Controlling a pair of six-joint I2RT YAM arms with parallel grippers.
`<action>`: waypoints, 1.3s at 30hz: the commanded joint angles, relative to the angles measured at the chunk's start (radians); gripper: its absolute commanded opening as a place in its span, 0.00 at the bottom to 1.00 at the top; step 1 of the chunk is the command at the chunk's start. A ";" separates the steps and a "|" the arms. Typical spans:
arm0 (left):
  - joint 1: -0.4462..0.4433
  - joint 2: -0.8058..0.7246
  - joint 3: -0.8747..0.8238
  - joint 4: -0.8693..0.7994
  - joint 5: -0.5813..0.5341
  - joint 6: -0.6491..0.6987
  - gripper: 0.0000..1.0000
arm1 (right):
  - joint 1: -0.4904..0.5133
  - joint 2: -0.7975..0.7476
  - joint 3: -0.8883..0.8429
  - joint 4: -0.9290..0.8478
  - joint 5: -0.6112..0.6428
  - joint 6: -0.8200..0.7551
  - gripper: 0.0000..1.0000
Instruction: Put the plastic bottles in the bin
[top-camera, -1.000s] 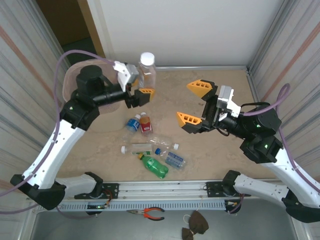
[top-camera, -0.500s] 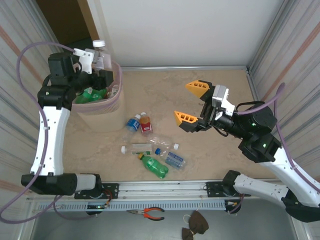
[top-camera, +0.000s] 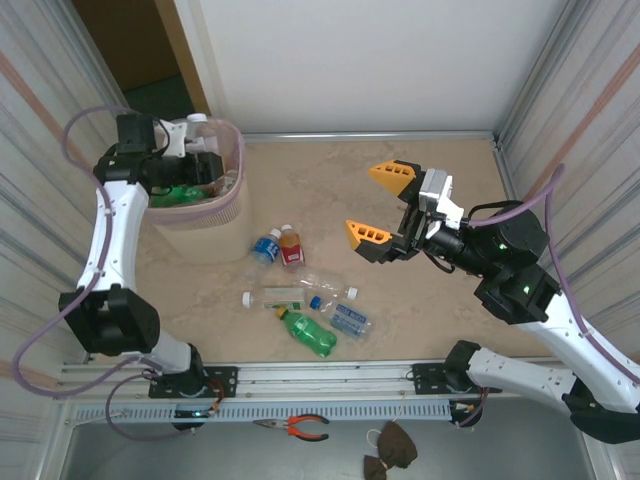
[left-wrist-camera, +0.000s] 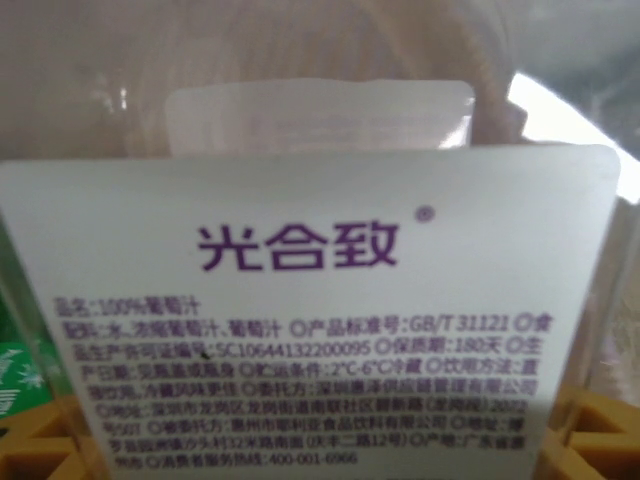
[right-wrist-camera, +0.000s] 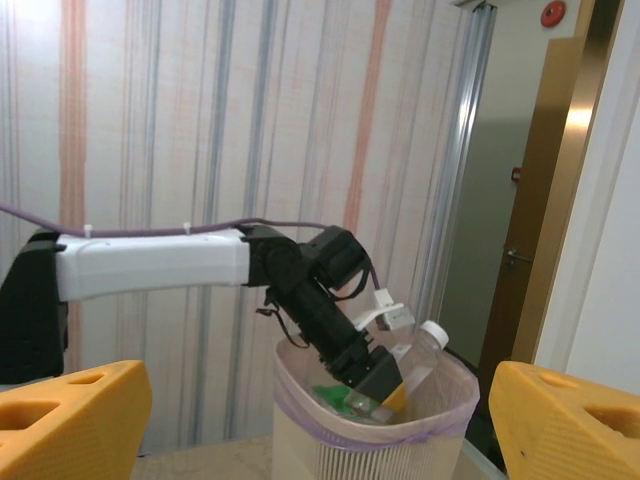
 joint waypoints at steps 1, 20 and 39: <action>0.006 0.013 -0.006 -0.038 0.042 -0.026 0.63 | 0.008 -0.006 -0.006 0.006 0.015 -0.010 0.86; 0.000 0.051 0.005 -0.100 0.008 0.021 0.81 | 0.008 -0.015 -0.008 -0.011 0.032 -0.019 0.87; 0.000 -0.005 0.125 -0.078 0.100 -0.015 0.58 | 0.008 -0.020 -0.008 -0.006 0.030 -0.007 0.86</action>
